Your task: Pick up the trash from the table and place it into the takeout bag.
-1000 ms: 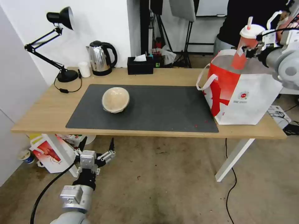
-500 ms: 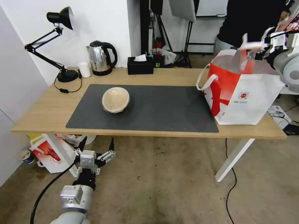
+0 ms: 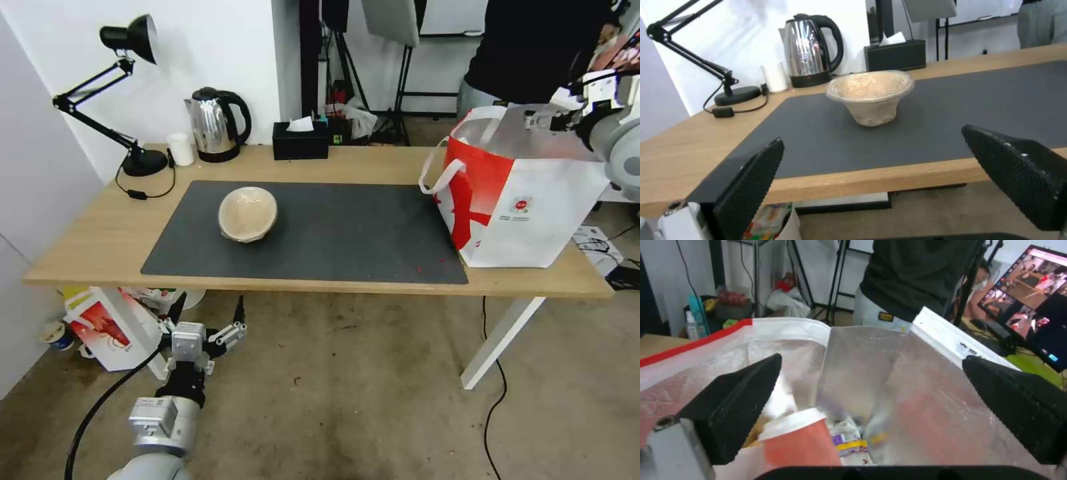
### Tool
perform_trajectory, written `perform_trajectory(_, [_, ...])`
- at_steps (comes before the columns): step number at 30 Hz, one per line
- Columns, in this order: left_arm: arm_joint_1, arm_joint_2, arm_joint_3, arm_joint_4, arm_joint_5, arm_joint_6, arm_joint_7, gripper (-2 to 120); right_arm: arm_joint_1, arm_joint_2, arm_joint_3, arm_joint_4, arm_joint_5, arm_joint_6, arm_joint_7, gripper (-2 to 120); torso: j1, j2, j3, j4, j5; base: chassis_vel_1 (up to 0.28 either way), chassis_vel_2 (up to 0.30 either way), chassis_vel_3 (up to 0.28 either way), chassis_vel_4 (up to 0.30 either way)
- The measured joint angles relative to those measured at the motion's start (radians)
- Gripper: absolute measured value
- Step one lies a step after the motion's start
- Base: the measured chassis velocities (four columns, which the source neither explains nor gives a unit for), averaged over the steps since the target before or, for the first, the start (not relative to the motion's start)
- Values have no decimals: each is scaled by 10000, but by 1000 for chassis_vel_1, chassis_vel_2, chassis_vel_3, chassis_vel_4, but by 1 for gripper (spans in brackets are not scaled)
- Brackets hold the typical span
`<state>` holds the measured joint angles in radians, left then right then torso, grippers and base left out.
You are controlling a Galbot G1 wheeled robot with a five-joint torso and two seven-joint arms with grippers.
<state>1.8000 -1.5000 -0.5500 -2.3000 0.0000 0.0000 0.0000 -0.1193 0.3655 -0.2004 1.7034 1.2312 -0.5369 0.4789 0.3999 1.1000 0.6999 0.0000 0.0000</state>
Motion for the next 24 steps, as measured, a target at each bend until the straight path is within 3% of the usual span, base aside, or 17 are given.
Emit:
perform_trajectory(7, [0, 0, 0, 0, 0, 0, 0, 100, -787, 39, 703, 603, 134, 742, 58, 100, 0, 0, 0, 0, 0, 0, 0, 0, 0])
perform_trajectory(11, [0, 0, 0, 0, 0, 0, 0, 100, -1695, 216, 1277, 1270, -206, 2439, 196, 100, 0, 0, 1, 0, 0, 0, 0, 0, 0])
perform_trajectory(13, [0, 0, 0, 0, 0, 0, 0, 100, -1695, 216, 1277, 1270, -206, 2439, 196, 100, 0, 0, 1, 0, 0, 0, 0, 0, 0])
perform_trajectory(14, [0, 0, 0, 0, 0, 0, 0, 100, -2223, 475, 1627, 1997, -619, 3694, 754, 100, 0, 0, 0, 0, 0, 0, 0, 0, 0])
perform_trajectory(16, [0, 0, 0, 0, 0, 0, 0, 100, -2739, 878, 2044, 2916, -969, 4852, 1478, 100, 0, 0, 1, 1, -2, 0, 0, 0, 0])
perform_trajectory(20, [0, 0, 0, 0, 0, 0, 0, 100, -3209, 1114, 2324, 3723, -1324, 5475, 1830, 100, 0, 0, 0, 1, -3, 0, 0, 0, 0])
perform_trajectory(24, [0, 0, 0, 0, 0, 0, 0, 100, -4229, 1618, 2487, 5318, -2347, 6100, 2988, 100, 0, 1, 0, 0, -3, 0, 0, 0, 0])
